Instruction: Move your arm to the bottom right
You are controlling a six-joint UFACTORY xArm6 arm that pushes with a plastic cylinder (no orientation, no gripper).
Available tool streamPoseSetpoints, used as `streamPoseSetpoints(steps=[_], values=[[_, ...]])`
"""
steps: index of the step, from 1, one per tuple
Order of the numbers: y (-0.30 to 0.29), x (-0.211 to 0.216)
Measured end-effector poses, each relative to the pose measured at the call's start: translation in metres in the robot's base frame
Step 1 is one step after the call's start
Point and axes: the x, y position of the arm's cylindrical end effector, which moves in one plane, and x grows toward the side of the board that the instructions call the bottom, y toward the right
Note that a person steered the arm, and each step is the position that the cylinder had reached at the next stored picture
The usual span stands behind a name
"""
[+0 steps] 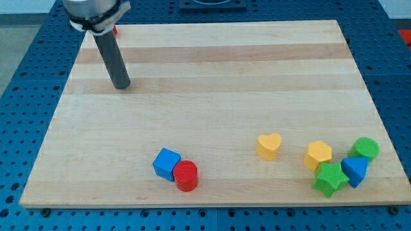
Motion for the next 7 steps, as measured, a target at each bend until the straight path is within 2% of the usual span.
streamPoseSetpoints(steps=[2, 3, 4, 6, 7], values=[[-0.001, 0.016], [-0.021, 0.055], [0.006, 0.076], [0.167, 0.058], [0.267, 0.054]])
